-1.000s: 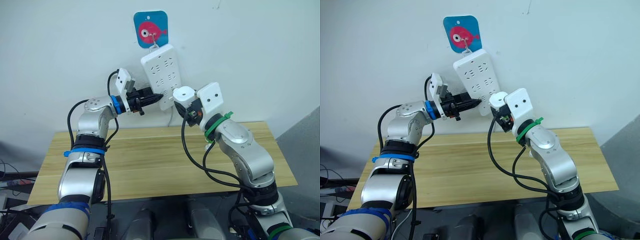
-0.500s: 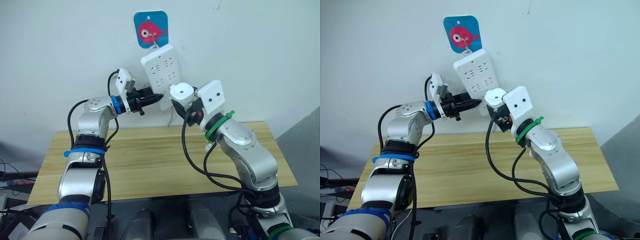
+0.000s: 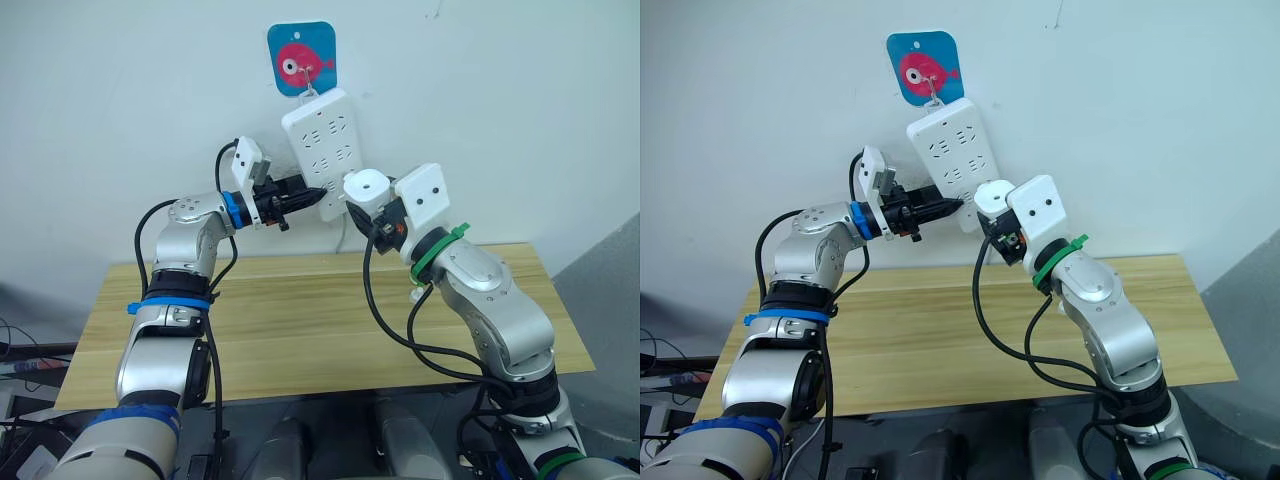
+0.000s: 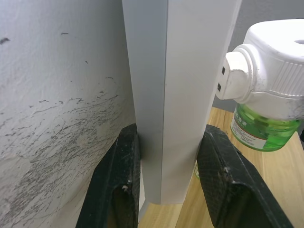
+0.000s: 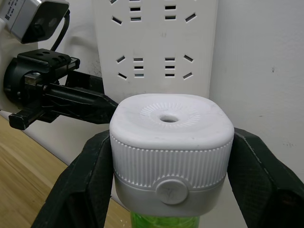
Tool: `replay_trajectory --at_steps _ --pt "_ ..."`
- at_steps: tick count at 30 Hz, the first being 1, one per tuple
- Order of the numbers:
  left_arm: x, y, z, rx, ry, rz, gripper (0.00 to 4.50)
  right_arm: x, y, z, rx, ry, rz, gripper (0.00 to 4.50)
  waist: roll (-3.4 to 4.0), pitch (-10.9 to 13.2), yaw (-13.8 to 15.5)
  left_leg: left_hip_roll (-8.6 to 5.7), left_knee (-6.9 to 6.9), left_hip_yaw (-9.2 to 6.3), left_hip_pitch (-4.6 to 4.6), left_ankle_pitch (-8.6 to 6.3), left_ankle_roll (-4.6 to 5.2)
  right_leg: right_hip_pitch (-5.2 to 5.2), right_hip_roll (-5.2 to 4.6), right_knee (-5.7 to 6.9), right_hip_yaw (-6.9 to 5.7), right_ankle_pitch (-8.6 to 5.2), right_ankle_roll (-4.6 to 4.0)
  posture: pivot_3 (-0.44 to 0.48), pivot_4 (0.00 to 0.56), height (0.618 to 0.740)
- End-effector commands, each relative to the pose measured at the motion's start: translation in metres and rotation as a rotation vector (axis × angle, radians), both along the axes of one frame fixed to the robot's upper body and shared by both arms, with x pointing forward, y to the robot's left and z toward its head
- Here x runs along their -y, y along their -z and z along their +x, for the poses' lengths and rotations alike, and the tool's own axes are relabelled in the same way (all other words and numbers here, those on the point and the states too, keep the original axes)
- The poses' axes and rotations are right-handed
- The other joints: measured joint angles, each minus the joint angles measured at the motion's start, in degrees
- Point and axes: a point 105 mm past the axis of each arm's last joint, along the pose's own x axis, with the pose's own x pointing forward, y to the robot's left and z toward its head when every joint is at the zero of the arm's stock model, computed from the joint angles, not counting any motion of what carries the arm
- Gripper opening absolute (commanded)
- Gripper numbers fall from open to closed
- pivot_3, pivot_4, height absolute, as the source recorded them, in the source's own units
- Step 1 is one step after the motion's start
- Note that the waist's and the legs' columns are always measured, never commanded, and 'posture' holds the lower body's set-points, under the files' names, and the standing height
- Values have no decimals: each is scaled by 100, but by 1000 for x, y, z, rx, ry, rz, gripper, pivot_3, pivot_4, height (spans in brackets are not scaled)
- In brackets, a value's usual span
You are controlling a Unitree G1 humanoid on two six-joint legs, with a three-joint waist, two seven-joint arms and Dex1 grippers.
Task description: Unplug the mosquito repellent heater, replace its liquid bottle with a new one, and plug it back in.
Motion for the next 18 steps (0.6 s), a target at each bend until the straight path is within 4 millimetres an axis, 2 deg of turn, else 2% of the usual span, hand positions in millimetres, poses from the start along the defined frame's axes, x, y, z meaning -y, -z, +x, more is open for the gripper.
replay_trajectory --at_steps 1,13,18 --pt "7 -7 -4 34 31 1 1322 -1 -9 -3 44 -4 14 2983 0 0 0 0 0 0 0 0 0 0 0 0 0 0 0 -199 158 740" --pt "7 -7 -4 34 31 -1 1322 -2 -6 -1 40 -6 15 2983 0 0 0 0 0 0 0 0 0 0 0 0 1 0 0 -198 159 740" --pt "7 -7 -4 33 31 -2 1322 -4 -11 -2 63 -15 23 2983 0 0 0 0 0 0 0 0 0 0 0 0 0 0 0 -198 160 740"
